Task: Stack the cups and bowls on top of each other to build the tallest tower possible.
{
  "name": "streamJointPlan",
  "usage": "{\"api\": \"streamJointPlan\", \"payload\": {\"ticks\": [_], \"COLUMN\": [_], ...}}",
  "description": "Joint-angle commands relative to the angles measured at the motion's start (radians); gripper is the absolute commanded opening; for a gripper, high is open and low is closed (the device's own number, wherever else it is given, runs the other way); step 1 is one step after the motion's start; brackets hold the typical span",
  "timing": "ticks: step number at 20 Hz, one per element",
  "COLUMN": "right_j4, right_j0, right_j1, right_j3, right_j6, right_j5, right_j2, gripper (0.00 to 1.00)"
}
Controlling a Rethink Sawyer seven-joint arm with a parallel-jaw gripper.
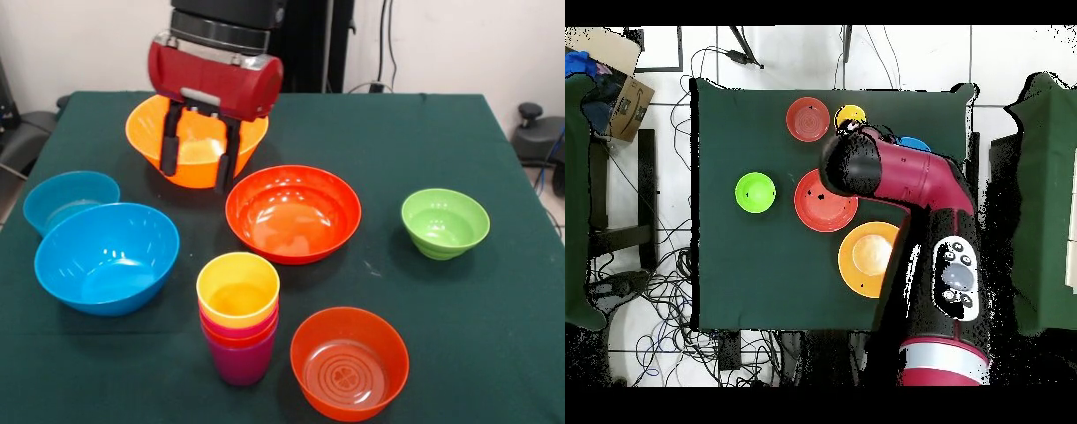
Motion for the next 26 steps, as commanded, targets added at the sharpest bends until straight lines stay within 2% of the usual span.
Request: {"api": "streamJointPlan", "payload": {"ticks": [1,6,11,18,26], "right_j4": [0.042,0.076,0.098,0.134,0.153], "right_j0": [0.057,0.086,0.089,0.063,0.139], "right_j1": [0.044,0.029,0.031,0.001,0.036], "right_j3": [0.008,0.023,0.039,0.114,0.086], "right_j6": [0.16,0.156,0.129,0.075,0.132], "right_j5": [0.143,0.148,0.117,0.049,0.031], "right_j2": [0.002,-0.001,0.016,0.122,0.086], "gripper": [1.0,1.0,1.0,1.0,1.0]}}
